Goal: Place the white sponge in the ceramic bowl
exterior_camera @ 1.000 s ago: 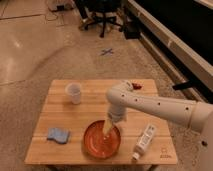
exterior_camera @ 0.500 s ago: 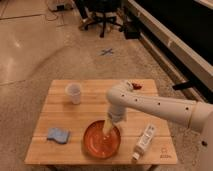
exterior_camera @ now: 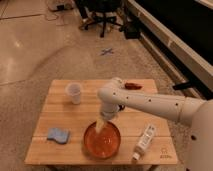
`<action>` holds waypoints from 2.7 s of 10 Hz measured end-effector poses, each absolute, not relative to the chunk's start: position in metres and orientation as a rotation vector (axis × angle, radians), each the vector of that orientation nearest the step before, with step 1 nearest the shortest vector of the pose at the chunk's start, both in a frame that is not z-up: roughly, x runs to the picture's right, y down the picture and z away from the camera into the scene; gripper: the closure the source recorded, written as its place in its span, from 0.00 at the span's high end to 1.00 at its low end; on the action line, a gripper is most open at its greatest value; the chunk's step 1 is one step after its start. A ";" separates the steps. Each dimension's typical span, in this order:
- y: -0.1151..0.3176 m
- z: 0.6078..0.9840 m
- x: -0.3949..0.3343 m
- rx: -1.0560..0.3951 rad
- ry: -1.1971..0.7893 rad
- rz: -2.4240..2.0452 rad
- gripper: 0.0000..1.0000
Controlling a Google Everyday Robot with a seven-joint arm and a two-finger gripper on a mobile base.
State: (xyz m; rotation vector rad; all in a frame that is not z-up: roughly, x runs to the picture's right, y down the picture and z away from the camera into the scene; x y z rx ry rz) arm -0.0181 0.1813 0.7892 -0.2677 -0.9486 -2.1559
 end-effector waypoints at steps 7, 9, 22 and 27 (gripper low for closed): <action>0.188 0.782 -0.167 -0.035 -1.075 -2.340 0.80; 0.196 0.789 -0.192 0.012 -1.078 -2.380 0.80; 0.243 0.808 -0.270 0.111 -1.106 -2.508 0.48; 0.215 0.803 -0.253 0.103 -0.975 -2.531 0.02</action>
